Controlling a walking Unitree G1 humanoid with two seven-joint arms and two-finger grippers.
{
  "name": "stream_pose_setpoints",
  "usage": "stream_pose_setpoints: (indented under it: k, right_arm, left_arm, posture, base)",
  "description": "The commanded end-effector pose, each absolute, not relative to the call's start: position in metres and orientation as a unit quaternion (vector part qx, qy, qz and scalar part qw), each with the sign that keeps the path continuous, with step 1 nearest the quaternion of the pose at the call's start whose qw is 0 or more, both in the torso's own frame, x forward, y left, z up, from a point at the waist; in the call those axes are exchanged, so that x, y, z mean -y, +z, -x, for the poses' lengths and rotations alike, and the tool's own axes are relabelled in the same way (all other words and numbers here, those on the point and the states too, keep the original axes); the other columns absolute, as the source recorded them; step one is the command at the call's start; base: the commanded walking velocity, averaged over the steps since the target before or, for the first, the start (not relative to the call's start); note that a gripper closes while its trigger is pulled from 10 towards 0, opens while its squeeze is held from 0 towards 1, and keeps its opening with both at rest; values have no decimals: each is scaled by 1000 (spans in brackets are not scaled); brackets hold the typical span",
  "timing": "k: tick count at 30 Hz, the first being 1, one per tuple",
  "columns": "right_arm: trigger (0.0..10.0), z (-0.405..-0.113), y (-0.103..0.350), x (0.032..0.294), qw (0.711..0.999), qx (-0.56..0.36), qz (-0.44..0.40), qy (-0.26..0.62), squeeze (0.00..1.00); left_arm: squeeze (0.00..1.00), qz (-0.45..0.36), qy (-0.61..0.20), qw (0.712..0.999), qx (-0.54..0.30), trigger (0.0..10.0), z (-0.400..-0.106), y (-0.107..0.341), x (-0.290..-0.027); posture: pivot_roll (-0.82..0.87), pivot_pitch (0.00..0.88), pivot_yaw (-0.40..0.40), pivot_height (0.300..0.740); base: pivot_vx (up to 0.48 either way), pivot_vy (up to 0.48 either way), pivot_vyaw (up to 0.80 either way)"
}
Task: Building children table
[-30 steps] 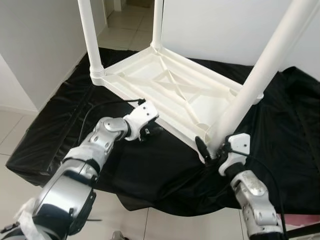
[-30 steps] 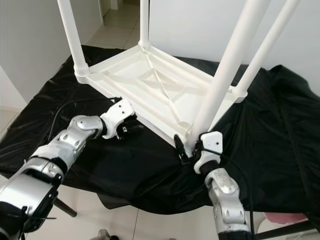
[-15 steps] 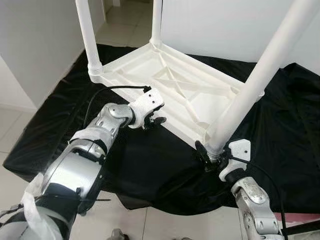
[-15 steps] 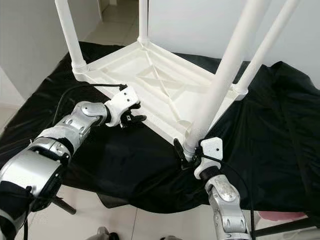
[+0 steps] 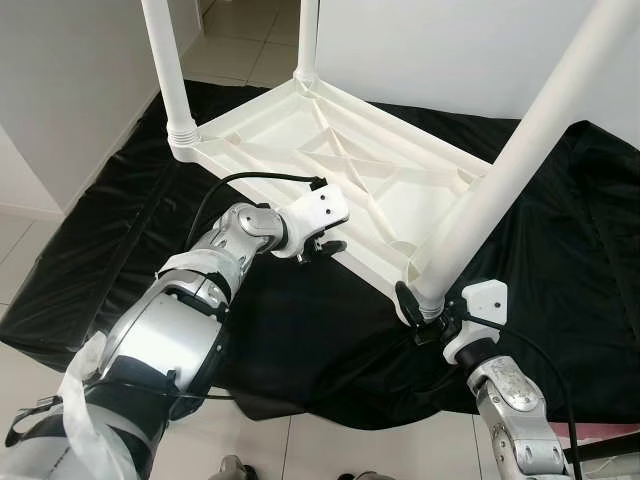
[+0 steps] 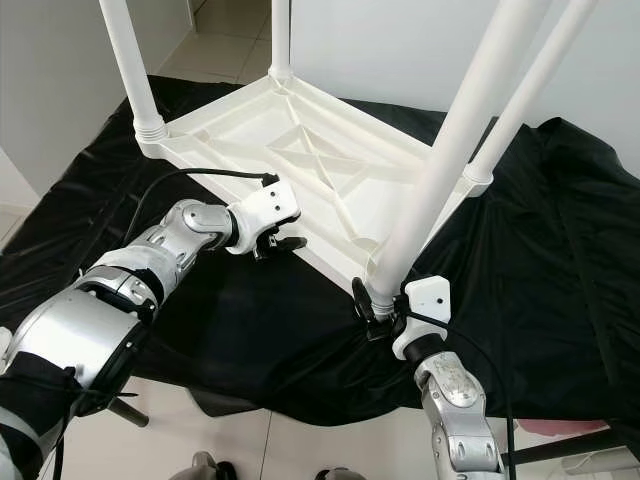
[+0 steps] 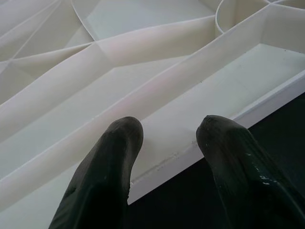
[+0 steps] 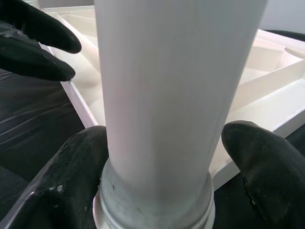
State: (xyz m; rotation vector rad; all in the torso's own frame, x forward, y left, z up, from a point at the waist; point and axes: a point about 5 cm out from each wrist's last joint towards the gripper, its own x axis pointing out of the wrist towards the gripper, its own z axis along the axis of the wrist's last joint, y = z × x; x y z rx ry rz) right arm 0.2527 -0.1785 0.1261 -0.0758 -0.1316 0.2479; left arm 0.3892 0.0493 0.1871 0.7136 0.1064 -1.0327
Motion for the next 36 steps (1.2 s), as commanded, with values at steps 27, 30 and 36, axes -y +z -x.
stream_pose_setpoints:
  k: [27, 30, 36]
  right_arm:
    - [10000, -250, 122, 171, 990, 48, 37, 127, 0]
    - [10000, -254, 123, 173, 990, 51, 38, 124, 0]
    - [10000, -280, 133, 174, 988, 78, 41, 123, 0]
  left_arm:
    - [0, -172, -219, 937, -210, 10000, -398, 145, -99]
    - [0, -176, -219, 935, -217, 10000, -397, 141, -103]
    - [0, -163, -211, 926, -266, 10000, -384, 111, -126]
  posture:
    - [-204, 175, -3, 740]
    - [-197, 171, 4, 740]
    - [-136, 167, 32, 740]
  base:
    - [0, 0, 0]
    - [0, 0, 0]
    - [0, 0, 0]
